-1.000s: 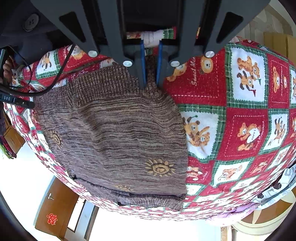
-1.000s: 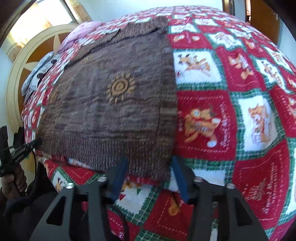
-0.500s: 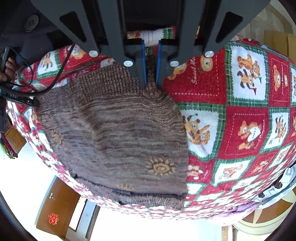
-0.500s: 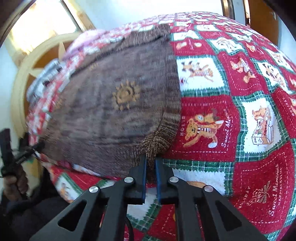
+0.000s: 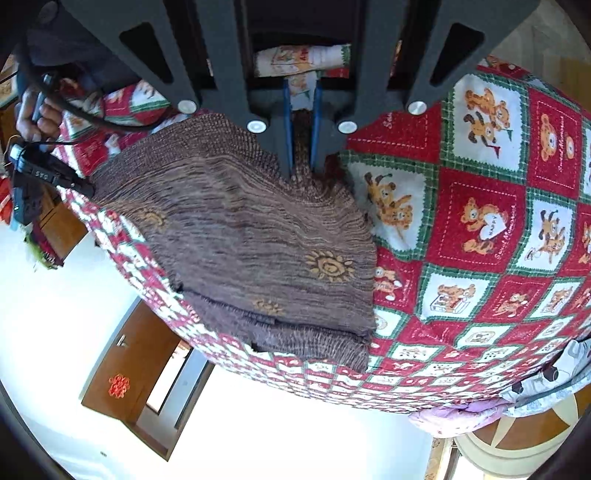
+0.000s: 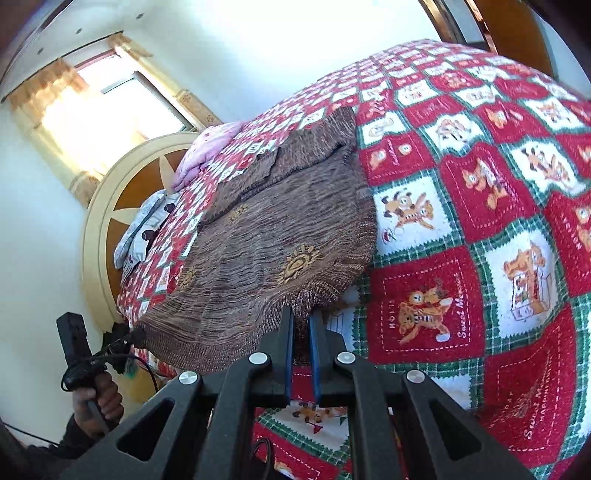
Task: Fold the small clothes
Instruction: 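Lift the held hem with both grippers and fold it toward the collar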
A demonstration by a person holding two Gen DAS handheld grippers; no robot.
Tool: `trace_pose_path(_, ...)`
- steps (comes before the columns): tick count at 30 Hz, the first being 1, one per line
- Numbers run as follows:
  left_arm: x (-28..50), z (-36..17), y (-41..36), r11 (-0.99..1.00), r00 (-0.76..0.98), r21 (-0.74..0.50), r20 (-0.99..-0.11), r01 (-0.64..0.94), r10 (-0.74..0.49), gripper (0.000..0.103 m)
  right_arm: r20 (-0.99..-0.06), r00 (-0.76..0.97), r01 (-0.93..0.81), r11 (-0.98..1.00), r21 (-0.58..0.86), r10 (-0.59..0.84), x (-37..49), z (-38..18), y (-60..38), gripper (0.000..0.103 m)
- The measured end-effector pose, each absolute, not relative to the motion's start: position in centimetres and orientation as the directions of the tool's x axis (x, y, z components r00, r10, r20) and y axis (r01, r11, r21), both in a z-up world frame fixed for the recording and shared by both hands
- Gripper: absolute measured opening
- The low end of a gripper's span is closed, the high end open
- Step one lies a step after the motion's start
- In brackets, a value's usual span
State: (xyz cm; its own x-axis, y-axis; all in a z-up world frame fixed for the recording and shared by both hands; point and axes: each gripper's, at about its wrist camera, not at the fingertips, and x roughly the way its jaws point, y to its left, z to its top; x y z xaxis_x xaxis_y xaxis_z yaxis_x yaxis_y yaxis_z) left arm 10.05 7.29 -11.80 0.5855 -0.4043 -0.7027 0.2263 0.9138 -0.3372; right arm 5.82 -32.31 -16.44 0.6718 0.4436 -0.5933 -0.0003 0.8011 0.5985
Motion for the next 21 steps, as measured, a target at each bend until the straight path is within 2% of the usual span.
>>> trace_pose_path(4, 10.5, -12.1, 7.1, 0.888, 0.555, -0.398, -0.696, 0.232, -0.456, 0.009, -0.584, 0.669, 0.005, 0.782, 0.623, 0.46, 6.0, -16.5, -32.3, 0.007)
trace_pose_path(21, 15.4, -8.4, 9.0, 0.87, 0.643, -0.445, -0.607, 0.213, -0.467, 0.009, -0.436, 0.786, -0.102, 0.787, 0.608, 0.438, 11.5, -8.6, -33.2, 0.007)
